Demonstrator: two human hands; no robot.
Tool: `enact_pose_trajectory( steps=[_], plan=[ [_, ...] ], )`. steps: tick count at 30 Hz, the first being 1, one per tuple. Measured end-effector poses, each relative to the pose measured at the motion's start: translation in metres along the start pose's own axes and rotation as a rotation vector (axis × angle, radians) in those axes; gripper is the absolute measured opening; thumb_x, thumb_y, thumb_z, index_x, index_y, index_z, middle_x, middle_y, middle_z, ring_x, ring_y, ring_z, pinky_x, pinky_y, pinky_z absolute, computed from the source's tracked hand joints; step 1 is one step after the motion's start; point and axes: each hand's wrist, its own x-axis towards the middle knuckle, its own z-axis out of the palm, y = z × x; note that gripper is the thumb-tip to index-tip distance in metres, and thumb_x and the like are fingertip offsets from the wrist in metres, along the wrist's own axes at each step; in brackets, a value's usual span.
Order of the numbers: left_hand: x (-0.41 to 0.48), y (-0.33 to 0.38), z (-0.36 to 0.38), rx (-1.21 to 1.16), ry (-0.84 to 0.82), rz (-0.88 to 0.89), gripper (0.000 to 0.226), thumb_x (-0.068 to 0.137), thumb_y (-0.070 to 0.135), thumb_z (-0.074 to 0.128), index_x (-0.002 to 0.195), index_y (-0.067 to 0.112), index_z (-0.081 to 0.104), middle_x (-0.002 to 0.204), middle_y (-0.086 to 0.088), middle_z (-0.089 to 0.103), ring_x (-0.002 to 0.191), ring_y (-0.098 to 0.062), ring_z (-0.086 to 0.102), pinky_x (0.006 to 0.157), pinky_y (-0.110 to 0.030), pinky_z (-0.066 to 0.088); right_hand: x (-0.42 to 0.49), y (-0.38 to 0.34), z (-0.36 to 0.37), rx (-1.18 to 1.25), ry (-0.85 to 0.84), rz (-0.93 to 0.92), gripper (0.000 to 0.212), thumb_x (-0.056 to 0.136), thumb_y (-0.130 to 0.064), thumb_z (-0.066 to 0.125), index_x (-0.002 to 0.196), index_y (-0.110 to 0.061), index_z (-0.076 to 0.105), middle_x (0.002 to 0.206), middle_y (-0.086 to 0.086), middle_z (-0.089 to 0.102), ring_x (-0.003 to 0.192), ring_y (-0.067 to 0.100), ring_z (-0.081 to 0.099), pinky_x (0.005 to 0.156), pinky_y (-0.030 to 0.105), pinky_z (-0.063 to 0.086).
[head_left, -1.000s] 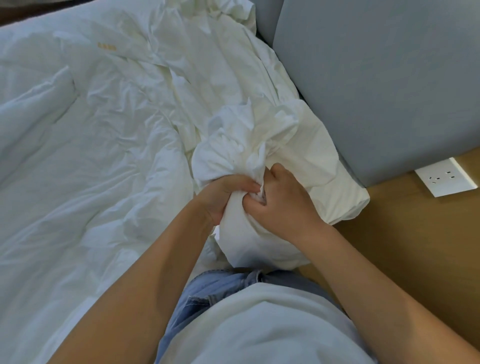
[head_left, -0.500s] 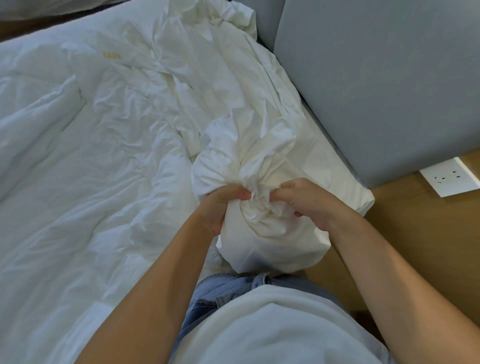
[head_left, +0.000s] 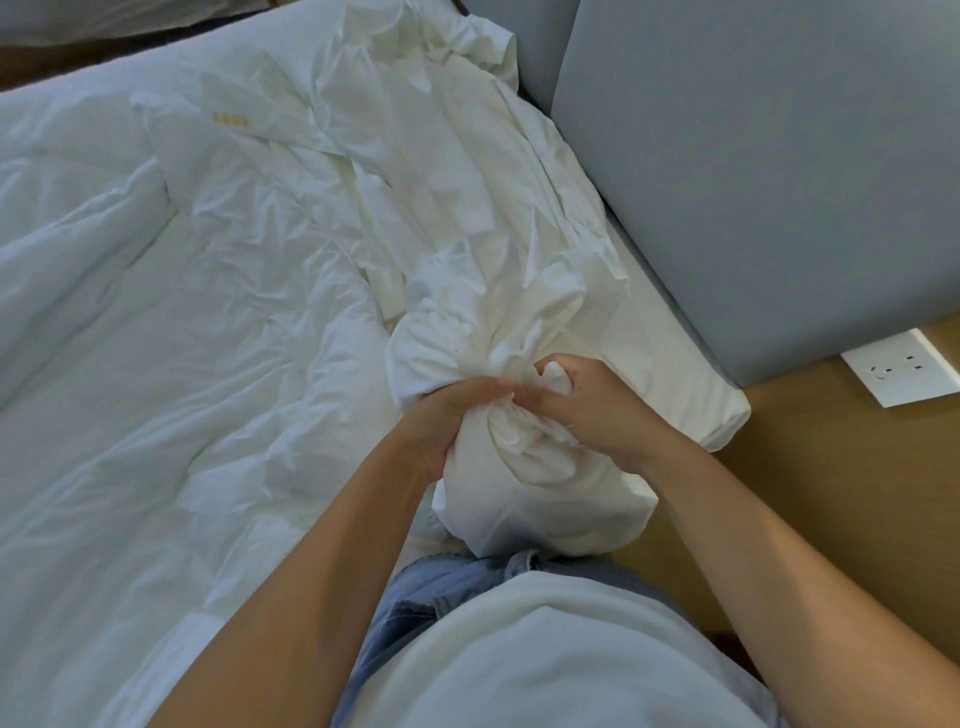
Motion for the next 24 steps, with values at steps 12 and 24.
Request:
enact_pose_trajectory(
  steps=[12,24],
  plan=[
    [0.006,-0.006,0.010,-0.039,0.109,-0.014,0.046,0.060,0.019,0.077,0.103,0.005,0.069,0.097,-0.014,0.072,0.095,-0.030,0.068,0.090,-0.043,0.053,0.004,0.008,0.014,0.226,0.016,0.024,0.011,0.087,-0.014,0.061,0.093,-0.020,0.068,0.084,-0.003,0.066,0.083,0.011,0.063,0.071,0.024,0.050],
    [0.002,-0.006,-0.007,-0.036,-0.119,-0.036,0.043,0.063,0.007,0.067,0.106,0.002,0.063,0.091,-0.014,0.071,0.084,-0.026,0.069,0.075,-0.038,0.056,-0.001,0.010,0.008,0.161,-0.257,-0.031,0.073,0.078,-0.011,0.062,0.138,-0.042,0.035,0.103,-0.032,0.062,0.097,-0.010,0.059,0.073,0.010,0.048]
  ],
)
